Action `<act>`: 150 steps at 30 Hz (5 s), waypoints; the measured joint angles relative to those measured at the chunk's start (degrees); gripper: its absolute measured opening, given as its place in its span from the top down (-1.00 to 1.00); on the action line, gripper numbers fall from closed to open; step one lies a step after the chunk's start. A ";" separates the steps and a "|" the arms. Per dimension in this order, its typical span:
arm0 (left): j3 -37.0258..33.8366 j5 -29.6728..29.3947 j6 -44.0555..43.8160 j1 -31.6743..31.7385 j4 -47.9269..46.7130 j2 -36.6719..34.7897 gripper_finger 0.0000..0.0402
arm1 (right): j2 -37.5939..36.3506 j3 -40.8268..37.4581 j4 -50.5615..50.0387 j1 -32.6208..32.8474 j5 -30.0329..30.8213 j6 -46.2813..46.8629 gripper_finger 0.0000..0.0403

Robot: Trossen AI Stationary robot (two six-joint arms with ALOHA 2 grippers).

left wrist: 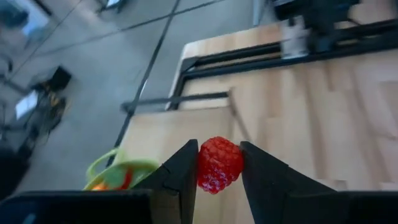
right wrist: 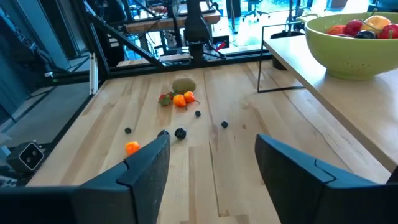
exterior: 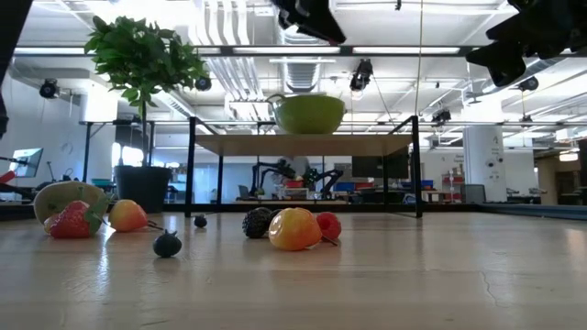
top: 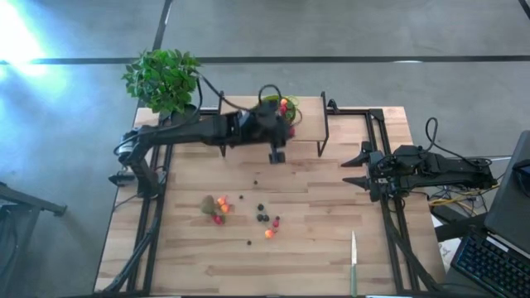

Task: Pick & Place Fruit
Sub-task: Put the red raspberry into the green strainer bowl on the shelf, then put the black cherry into the green strainer bowl on the shelf

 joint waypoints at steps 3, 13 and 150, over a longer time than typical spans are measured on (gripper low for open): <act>-0.02 -0.02 -2.39 3.05 -1.83 0.00 0.44 | 0.00 0.00 -0.01 -0.01 0.00 0.00 -0.20; -0.09 0.20 -7.83 9.55 -8.58 0.00 0.44 | 0.00 0.00 -0.01 -0.01 0.00 0.00 -0.38; -38.41 14.05 8.58 -16.03 13.03 6.75 0.13 | 0.02 0.00 -0.01 -0.01 0.00 0.00 0.50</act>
